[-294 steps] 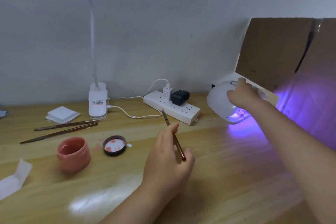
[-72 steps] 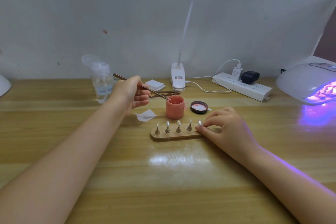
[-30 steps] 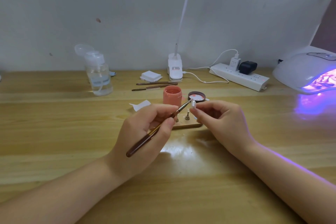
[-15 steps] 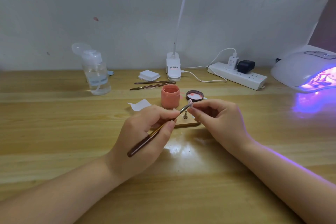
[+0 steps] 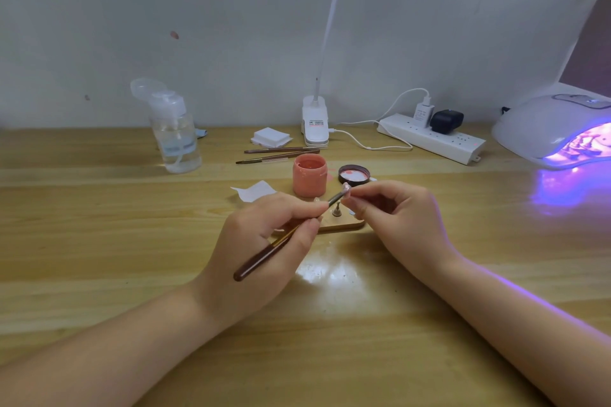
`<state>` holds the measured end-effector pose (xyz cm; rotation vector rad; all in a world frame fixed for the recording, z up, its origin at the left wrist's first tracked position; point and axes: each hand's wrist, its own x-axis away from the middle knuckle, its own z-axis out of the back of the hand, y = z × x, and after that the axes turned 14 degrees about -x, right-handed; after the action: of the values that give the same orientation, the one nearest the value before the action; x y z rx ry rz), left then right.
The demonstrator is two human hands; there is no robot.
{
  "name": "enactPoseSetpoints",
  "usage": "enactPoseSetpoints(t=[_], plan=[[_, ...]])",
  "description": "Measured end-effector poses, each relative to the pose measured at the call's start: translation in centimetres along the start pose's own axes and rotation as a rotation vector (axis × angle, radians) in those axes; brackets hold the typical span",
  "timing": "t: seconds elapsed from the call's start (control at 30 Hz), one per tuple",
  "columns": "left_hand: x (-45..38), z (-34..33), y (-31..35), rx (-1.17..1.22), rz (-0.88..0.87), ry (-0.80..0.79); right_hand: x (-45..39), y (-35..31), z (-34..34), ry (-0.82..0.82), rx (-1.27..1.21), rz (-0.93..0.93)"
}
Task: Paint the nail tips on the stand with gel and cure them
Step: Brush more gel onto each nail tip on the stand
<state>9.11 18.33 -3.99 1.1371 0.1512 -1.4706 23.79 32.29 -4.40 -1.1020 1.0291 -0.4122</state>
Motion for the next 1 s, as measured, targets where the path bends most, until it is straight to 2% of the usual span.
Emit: enactPoseSetpoints(t=[0.3,0.47,0.77,1.0], plan=[[0.23,-0.05,0.10,0.108,0.114,0.028,0.00,0.12,0.04,-0.005,-0.004,0.007],[0.22,-0.12,0.01,0.084,0.108,-0.009,-0.06,0.17,0.10,-0.031,0.008,0.006],[0.31,-0.02,-0.05,0.331,0.175,-0.009,0.04,0.05,0.00,-0.040,-0.022,0.017],[0.08,-0.13,-0.34,0.268,0.261,0.042,0.14,-0.02,-0.15,-0.050,-0.056,0.025]])
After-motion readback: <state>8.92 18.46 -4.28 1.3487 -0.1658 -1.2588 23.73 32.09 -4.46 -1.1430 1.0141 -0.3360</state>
